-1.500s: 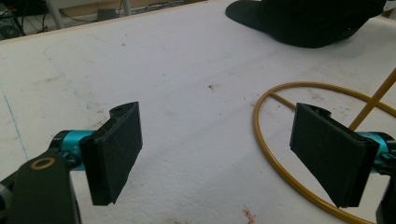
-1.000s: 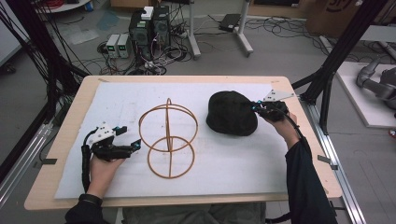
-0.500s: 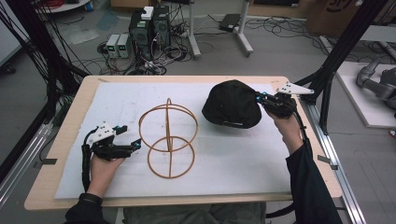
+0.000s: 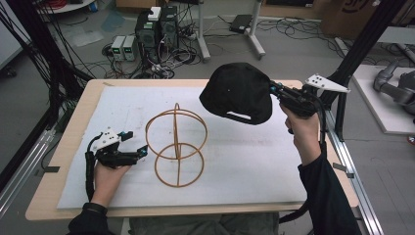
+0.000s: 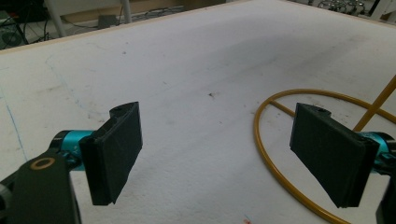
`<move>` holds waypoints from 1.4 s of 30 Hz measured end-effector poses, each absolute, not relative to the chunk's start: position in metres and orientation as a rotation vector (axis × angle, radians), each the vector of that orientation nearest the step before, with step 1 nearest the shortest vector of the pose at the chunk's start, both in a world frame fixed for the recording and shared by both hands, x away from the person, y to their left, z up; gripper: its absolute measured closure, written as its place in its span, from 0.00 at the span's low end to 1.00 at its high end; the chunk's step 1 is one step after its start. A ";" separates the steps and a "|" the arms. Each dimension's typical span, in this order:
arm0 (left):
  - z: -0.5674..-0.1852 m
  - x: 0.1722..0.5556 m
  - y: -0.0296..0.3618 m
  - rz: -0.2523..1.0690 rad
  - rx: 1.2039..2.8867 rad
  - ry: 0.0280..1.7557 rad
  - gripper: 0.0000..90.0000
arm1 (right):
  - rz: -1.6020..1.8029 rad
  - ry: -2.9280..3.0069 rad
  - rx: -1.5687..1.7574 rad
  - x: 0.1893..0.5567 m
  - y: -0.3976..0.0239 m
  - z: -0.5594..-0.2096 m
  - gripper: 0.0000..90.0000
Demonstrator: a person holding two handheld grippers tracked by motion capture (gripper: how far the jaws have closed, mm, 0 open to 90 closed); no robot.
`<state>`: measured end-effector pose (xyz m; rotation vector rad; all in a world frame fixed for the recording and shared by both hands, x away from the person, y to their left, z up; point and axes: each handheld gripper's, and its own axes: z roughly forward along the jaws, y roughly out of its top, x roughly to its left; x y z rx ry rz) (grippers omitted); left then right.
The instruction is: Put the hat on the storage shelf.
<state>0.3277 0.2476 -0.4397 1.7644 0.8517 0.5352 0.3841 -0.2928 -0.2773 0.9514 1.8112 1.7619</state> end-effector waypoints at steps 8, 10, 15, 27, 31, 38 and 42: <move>-0.439 0.328 0.248 0.536 1.765 0.851 0.19 | 1.855 1.818 0.868 0.367 -0.269 -0.253 0.98; -0.439 0.328 0.248 0.534 1.765 0.850 0.19 | 1.846 1.833 0.866 0.366 -0.266 -0.251 0.98; -0.439 0.328 0.248 0.535 1.764 0.849 0.19 | 1.968 1.818 0.855 0.360 -0.250 -0.244 1.00; -0.439 0.328 0.248 0.532 1.772 0.844 0.19 | 1.819 1.987 0.835 0.363 -0.219 -0.265 1.00; -0.439 0.328 0.248 0.531 1.772 0.844 0.19 | 1.818 1.968 0.850 0.366 -0.219 -0.268 1.00; -0.439 0.328 0.247 0.531 1.781 0.838 0.19 | 1.831 1.951 0.849 0.364 -0.222 -0.265 1.00; -0.439 0.328 0.247 0.531 1.771 0.845 0.19 | 1.857 1.934 0.846 0.363 -0.223 -0.261 1.00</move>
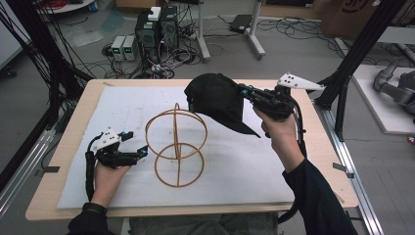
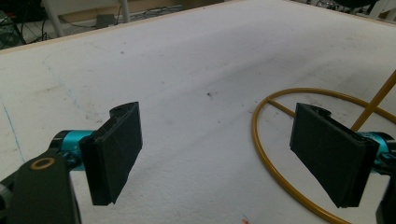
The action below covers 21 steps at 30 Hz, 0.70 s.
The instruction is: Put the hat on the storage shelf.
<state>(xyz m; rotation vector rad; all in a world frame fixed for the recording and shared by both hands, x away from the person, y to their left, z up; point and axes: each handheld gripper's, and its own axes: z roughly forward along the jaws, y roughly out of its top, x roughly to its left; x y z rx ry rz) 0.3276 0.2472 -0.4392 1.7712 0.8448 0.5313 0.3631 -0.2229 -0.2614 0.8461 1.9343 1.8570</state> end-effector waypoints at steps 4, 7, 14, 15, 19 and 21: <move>-0.440 0.328 0.247 0.529 1.771 0.846 0.19 | 1.892 1.913 0.843 0.362 -0.224 -0.258 1.00; -0.440 0.328 0.247 0.530 1.779 0.839 0.19 | 1.891 1.917 0.843 0.362 -0.224 -0.256 1.00; -0.440 0.328 0.247 0.531 1.774 0.844 0.19 | 1.962 1.871 0.812 0.359 -0.219 -0.245 1.00; -0.440 0.328 0.247 0.534 1.779 0.841 0.19 | 1.978 1.859 0.791 0.357 -0.215 -0.240 1.00; -0.439 0.327 0.247 0.532 1.774 0.844 0.19 | 2.007 1.838 0.765 0.354 -0.208 -0.232 1.00; -0.440 0.327 0.248 0.529 1.776 0.843 0.19 | 2.026 1.822 0.751 0.353 -0.203 -0.227 1.00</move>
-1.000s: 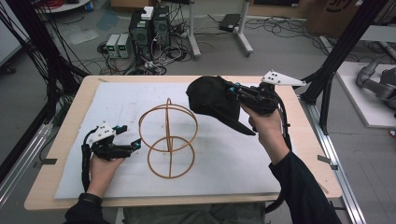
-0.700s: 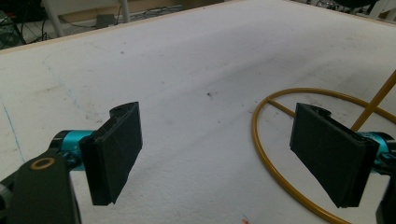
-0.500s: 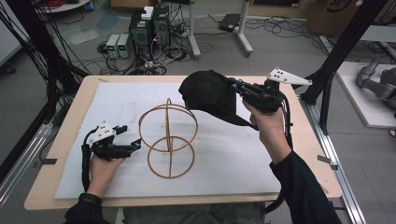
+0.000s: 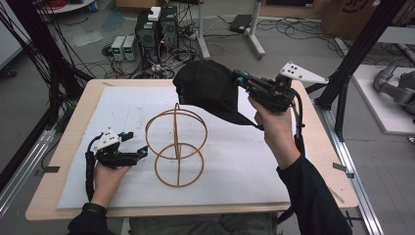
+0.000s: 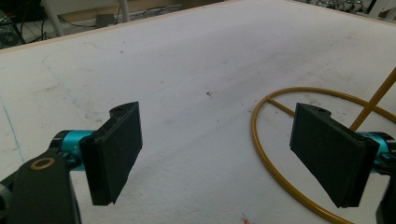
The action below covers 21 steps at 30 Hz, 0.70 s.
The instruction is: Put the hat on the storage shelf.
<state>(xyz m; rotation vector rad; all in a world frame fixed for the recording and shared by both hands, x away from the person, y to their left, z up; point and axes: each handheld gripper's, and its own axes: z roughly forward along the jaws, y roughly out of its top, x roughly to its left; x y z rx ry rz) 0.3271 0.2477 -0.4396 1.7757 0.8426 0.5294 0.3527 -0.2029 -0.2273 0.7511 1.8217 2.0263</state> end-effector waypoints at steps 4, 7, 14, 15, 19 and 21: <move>-0.440 0.326 0.249 0.534 1.773 0.845 0.19 | 2.072 1.815 0.708 0.349 -0.190 -0.220 1.00; -0.440 0.326 0.250 0.532 1.775 0.848 0.19 | 2.104 1.809 0.660 0.344 -0.177 -0.216 1.00; -0.440 0.325 0.251 0.534 1.773 0.847 0.19 | 2.147 1.861 0.547 0.331 -0.157 -0.212 1.00; -0.440 0.325 0.251 0.534 1.772 0.850 0.19 | 2.146 1.871 0.532 0.330 -0.155 -0.213 1.00; -0.440 0.324 0.252 0.533 1.773 0.851 0.19 | 2.146 1.903 0.491 0.323 -0.152 -0.216 1.00; -0.440 0.324 0.251 0.533 1.772 0.851 0.19 | 2.130 1.922 0.463 0.318 -0.150 -0.220 1.00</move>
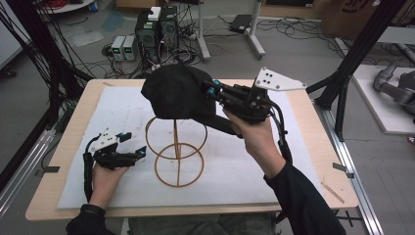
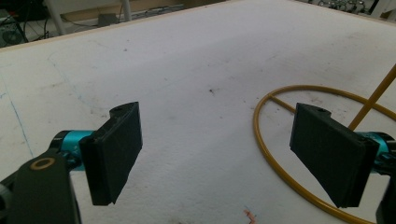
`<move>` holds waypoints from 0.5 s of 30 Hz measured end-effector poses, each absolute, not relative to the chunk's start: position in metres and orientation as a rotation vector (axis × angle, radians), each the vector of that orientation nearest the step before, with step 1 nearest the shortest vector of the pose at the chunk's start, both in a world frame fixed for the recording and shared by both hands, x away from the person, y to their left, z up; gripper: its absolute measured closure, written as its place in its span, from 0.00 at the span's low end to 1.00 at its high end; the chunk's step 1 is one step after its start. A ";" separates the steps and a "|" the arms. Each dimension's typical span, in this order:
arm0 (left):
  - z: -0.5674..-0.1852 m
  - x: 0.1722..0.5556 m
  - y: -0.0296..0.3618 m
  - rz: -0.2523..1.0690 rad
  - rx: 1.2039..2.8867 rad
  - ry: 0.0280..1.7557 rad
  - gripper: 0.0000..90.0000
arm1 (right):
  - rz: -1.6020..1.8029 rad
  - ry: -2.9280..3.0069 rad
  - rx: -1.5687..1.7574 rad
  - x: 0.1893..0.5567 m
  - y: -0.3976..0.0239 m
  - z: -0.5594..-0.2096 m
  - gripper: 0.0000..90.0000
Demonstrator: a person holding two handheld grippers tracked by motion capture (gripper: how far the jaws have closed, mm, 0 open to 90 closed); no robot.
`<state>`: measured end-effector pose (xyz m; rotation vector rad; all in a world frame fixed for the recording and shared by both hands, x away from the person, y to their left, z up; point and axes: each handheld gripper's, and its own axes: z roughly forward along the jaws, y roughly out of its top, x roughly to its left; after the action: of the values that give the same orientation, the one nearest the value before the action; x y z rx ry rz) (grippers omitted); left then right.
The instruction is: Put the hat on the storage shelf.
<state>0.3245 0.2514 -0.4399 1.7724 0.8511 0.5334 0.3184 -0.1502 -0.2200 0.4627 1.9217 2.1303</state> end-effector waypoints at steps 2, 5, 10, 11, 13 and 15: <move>-0.440 0.325 0.251 0.535 1.772 0.851 0.19 | 2.122 1.950 0.435 0.313 -0.149 -0.227 1.00; -0.440 0.325 0.251 0.537 1.772 0.850 0.19 | 2.114 1.970 0.426 0.310 -0.149 -0.233 1.00; -0.440 0.326 0.249 0.535 1.776 0.851 0.19 | 2.071 2.016 0.411 0.304 -0.146 -0.246 1.00; -0.440 0.326 0.249 0.534 1.775 0.850 0.19 | 2.063 2.031 0.398 0.301 -0.143 -0.250 1.00; -0.440 0.326 0.248 0.533 1.775 0.848 0.19 | 2.048 2.044 0.388 0.299 -0.141 -0.251 1.00; -0.440 0.326 0.248 0.533 1.775 0.848 0.19 | 2.033 2.061 0.364 0.295 -0.138 -0.254 1.00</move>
<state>0.3258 0.2482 -0.4399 1.7748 0.8479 0.5326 0.2954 -0.1376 -0.2543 0.3636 2.0607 2.0331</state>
